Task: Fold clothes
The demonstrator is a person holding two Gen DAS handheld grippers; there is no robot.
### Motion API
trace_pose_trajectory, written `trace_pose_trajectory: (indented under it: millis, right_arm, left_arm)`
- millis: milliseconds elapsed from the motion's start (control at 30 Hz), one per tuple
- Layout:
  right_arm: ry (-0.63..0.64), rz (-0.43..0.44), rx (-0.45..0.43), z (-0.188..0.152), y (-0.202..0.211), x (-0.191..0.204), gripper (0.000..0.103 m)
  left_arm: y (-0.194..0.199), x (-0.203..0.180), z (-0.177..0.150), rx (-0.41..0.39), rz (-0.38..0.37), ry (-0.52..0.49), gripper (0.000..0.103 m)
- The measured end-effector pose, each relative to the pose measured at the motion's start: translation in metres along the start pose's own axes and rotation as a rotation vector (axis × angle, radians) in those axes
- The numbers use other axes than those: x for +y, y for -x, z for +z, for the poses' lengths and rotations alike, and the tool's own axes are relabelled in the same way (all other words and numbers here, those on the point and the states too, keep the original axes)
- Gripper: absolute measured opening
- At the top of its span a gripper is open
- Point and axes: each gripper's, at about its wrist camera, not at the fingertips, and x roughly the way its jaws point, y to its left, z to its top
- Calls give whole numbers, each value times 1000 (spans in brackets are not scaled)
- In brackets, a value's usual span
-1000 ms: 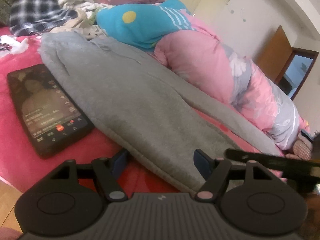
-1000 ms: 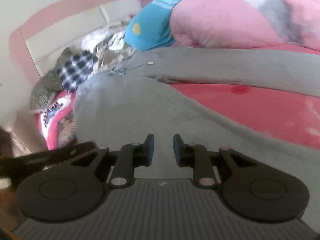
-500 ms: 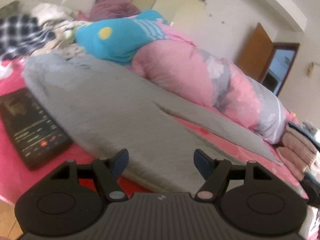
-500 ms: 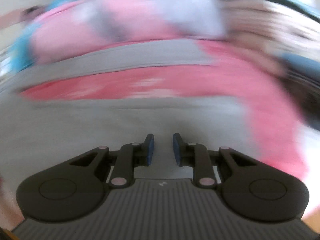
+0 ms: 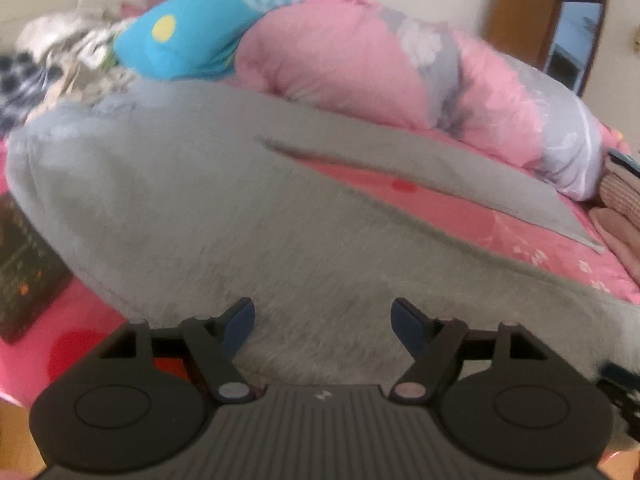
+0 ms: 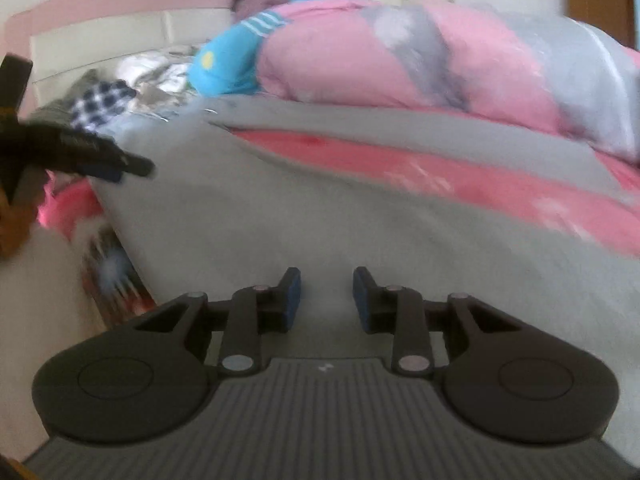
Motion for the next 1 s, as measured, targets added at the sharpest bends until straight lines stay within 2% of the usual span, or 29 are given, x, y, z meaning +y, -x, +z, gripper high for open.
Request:
trace_pose_trajectory:
  millis: [67,133,267,333,467,533,600,700,767,833,900,1000]
  right_arm:
    - [-60,-42,-23,-15,28,-28,28]
    - [-108,-126,-27,-28,56,-52,28]
    - [-226,-368,-17,-40,102,-95,30]
    - [-315,-390,-74,-38,110,-107,31]
    - [-333,-269,-157,-14,82,-100,32]
    - [-309,-179,-136,-1,49,-89,32]
    - [-260,-129,-100,10,22,-78,32]
    - [-227,-150,-49,20,-8,-84,32]
    - [-263,-239,-45,16,-7,-107,32]
    - [-327,-337,-80,5,11,-131,32]
    - [-420,-464,-100,-5,34,-152,31]
    - [-546,-647,-120,-17,67,-177,37]
  left_arm:
    - [-3,3,0,19,0,18,80]
    - [-4,1,0,26,3,3,84]
    - [-5,-6,0,36,22,-31,87]
    - [-5,-6,-1,38,20,-31,87]
    - [-7,-3,0,47,15,-22,87]
    - [-7,-2,0,50,12,-17,87]
    - [-7,0,0,49,8,-13,87]
    - [-8,1,-1,49,-1,-11,90]
    - [-8,1,-1,50,-8,-11,92]
    - [-9,2,-1,51,-14,-10,93]
    - [-10,1,0,54,-15,-9,94]
    - [-11,-1,0,58,-11,-13,95]
